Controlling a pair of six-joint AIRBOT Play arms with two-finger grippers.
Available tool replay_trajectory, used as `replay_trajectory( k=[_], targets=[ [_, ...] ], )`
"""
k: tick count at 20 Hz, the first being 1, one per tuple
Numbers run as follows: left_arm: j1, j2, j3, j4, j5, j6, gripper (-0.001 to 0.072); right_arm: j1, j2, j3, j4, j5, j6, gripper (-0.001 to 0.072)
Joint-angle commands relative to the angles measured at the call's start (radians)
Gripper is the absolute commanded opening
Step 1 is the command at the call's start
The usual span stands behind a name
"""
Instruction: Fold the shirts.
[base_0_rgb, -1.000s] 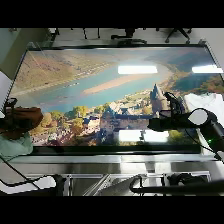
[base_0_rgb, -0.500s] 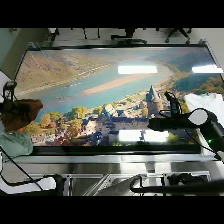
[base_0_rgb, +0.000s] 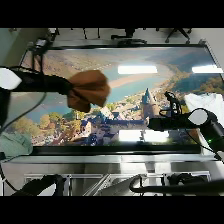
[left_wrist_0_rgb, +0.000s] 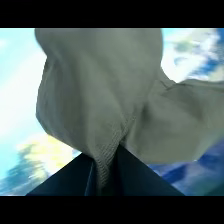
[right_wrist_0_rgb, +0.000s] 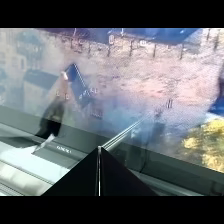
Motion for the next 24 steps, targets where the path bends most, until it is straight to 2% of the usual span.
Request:
replay_trajectory(
  k=[1,3,5,6,7,8,9,13,16,18,20,21,22,24],
  targets=[
    [-0.235,-0.01,-0.136,-0.047,0.153,-0.053,0.0013,0.0,0.001,0.0,0.0,0.002,0.0,0.0022],
    [-0.338,-0.082,-0.209,-0.048,0.266,-0.065,0.0014,0.0,0.0,0.0,-0.001,-0.004,0.0,0.0022],
    [-0.399,-0.164,-0.245,-0.047,0.355,-0.132,0.002,0.0,-0.01,0.0,-0.001,-0.015,0.0,0.0027],
    [-0.407,-0.206,-0.233,-0.048,0.349,-0.151,0.0089,0.0,-0.018,0.0,-0.001,-0.014,0.0,0.0032],
    [-0.402,-0.236,-0.204,-0.048,0.308,-0.172,0.0483,0.0,-0.026,0.0,-0.001,-0.014,0.0,0.0101],
    [-0.385,-0.253,-0.163,-0.048,0.242,-0.203,0.0669,-0.001,-0.03,0.0,-0.001,-0.014,0.0,0.0333],
    [-0.357,-0.258,-0.107,-0.048,0.154,-0.209,0.0665,-0.002,-0.032,0.003,-0.001,-0.018,-0.004,0.0451],
    [-0.18,-0.193,0.059,-0.048,-0.176,-0.209,0.0665,-0.056,-0.034,0.049,-0.009,0.0,-0.018,0.0451],
    [-0.052,-0.055,-0.048,-0.047,-0.293,-0.198,0.0665,-0.089,-0.052,0.058,-0.008,0.069,-0.108,0.0463],
    [-0.011,0.055,-0.222,-0.048,-0.263,-0.175,0.0665,-0.079,-0.087,0.055,0.018,0.142,-0.206,0.0463],
    [-0.024,0.156,-0.431,-0.059,-0.162,-0.156,0.0665,-0.049,-0.128,0.028,0.062,0.159,-0.304,0.0473],
    [-0.042,0.195,-0.53,-0.078,-0.087,-0.149,0.0665,-0.026,-0.152,0.008,0.092,0.144,-0.344,0.058],
    [-0.069,0.229,-0.631,-0.103,0.022,-0.145,0.0665,0.001,-0.179,-0.007,0.118,0.116,-0.38,0.0643],
    [-0.127,0.25,-0.772,-0.146,0.24,-0.144,0.0665,0.056,-0.25,-0.015,0.142,0.032,-0.425,0.0638]
  ],
)
